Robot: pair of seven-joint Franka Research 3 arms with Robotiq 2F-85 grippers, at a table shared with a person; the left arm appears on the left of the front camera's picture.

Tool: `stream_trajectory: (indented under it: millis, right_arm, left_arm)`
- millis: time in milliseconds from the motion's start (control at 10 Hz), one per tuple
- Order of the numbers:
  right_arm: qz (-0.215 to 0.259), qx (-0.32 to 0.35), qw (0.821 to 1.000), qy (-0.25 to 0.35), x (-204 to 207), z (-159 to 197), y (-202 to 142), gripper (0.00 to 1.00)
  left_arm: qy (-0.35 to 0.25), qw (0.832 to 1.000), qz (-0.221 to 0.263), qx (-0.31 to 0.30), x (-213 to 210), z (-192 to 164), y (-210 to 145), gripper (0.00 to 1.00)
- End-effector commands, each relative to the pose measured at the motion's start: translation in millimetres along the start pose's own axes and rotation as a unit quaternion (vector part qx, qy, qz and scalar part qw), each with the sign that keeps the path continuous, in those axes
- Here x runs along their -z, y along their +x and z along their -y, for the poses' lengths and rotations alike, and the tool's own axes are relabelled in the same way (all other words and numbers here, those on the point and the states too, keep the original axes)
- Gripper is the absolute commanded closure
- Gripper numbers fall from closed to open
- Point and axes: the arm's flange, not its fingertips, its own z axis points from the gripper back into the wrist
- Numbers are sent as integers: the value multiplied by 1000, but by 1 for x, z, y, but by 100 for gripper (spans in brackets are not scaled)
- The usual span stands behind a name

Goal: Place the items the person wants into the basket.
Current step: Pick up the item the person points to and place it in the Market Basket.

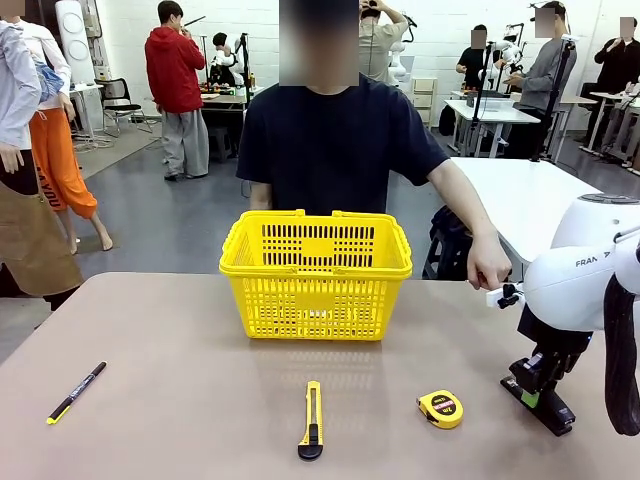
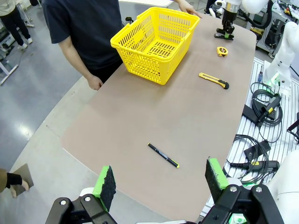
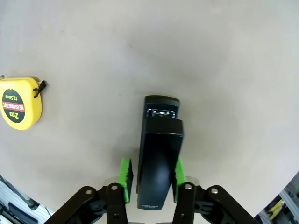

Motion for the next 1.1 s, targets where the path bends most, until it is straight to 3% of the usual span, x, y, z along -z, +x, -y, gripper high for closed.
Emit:
stream_trajectory:
  millis: [0, 100, 400, 500, 700, 800, 1000]
  right_arm:
    - [2, 12, 1000, -20, 4, -4, -4, 90]
    - [3, 13, 1000, -20, 3, -4, -5, 100]
    - [6, 35, 999, -24, -10, -11, -6, 100]
    - [1, 65, 998, -23, -42, -20, -11, 82]
    - [40, 103, 993, -39, -131, -46, -21, 82]
    - [43, 124, 991, -35, -181, -55, -20, 82]
    - [38, 148, 988, -26, -239, -70, -19, 82]
  left_arm:
    - [1, 1000, 3, 2, -1, 0, 0, 0]
    - [1, 1000, 3, 2, -1, 0, 0, 0]
    - [1, 1000, 3, 2, -1, 0, 0, 0]
    - [1, 1000, 3, 2, -1, 0, 0, 0]
    - [1, 1000, 3, 2, -1, 0, 0, 0]
    - [1, 1000, 3, 2, -1, 0, 0, 0]
    - [1, 1000, 3, 2, -1, 0, 0, 0]
